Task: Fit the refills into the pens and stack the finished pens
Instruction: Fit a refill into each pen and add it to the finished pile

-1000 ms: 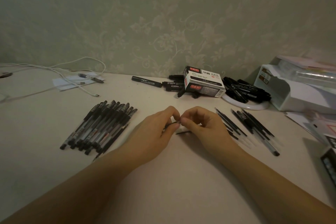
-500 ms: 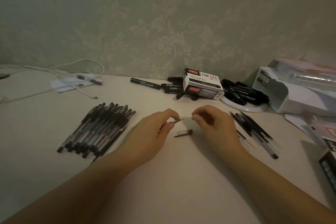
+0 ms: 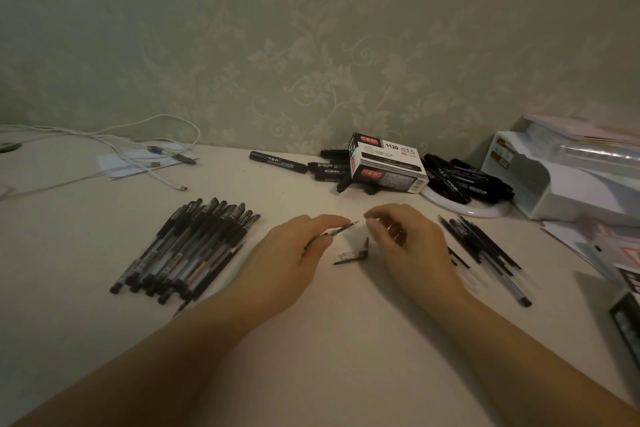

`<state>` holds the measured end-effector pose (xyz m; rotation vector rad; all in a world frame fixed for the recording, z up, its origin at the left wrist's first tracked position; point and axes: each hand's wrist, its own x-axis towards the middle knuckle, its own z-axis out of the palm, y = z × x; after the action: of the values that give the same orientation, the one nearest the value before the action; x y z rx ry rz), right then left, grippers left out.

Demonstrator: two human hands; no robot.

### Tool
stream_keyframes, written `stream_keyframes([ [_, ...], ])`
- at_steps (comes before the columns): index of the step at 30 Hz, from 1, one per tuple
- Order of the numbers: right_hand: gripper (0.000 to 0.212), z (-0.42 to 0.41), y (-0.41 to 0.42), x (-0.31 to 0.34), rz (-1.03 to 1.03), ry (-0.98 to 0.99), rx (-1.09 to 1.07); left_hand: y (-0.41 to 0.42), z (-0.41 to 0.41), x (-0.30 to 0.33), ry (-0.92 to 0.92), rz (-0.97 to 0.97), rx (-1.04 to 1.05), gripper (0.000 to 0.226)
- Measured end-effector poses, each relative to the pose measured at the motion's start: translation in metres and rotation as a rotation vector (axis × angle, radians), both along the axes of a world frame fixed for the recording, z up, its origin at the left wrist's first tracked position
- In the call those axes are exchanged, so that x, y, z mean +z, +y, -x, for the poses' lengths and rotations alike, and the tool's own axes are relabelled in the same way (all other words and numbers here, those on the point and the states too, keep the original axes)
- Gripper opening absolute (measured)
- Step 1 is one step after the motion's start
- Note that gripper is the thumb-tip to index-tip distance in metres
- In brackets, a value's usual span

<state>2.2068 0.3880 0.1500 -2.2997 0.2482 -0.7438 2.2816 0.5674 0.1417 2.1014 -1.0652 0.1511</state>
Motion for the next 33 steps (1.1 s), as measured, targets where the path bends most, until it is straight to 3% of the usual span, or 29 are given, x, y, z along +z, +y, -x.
stream_keyframes([
  [2,0.009,0.001,0.005,0.005,-0.268,-0.061,0.029,-0.001,0.001,0.002,0.008,0.071,0.003,0.034],
  [6,0.011,0.002,0.023,0.009,-0.725,0.029,0.268,-0.002,0.005,0.006,-0.005,0.2,0.007,0.037],
  [13,0.014,-0.002,0.023,0.006,-1.001,-0.043,0.297,-0.003,0.005,0.004,-0.05,0.137,-0.043,0.042],
  [18,0.014,-0.008,0.003,0.021,-1.16,-0.253,0.139,-0.002,0.002,0.002,-0.074,0.106,0.013,0.038],
  [20,0.013,-0.007,-0.011,0.023,-1.057,-0.298,0.003,-0.002,0.003,0.002,-0.059,0.105,0.018,0.037],
  [23,0.008,-0.002,-0.027,0.016,-0.597,-0.171,-0.163,-0.001,0.002,0.002,-0.052,0.081,0.044,0.035],
  [28,0.007,0.0,-0.025,-0.001,0.09,0.06,-0.134,0.003,0.001,0.004,-0.068,-0.018,0.122,0.029],
  [30,0.007,-0.001,-0.022,-0.005,0.255,0.126,-0.113,0.005,0.001,0.006,-0.103,-0.069,0.169,0.026],
  [33,0.009,-0.001,-0.022,-0.007,0.339,0.141,-0.102,0.013,-0.004,0.014,-0.135,-0.165,0.305,0.021],
])
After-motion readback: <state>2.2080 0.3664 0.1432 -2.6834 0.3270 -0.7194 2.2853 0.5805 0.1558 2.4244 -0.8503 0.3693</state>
